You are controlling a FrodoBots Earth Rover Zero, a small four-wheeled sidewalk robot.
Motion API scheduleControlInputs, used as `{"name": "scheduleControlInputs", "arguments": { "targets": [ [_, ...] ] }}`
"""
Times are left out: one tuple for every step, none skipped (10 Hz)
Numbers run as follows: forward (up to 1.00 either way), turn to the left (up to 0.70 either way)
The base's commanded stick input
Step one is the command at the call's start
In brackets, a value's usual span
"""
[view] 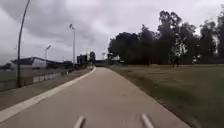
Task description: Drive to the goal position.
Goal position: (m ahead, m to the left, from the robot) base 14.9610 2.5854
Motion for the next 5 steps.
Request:
{"name": "scheduleControlInputs", "arguments": {
  "targets": [
    [0.97, 0.00],
    [0.97, 0.00],
    [0.98, 0.00],
    [0.98, 0.00],
    [0.98, 0.00]
  ]
}}
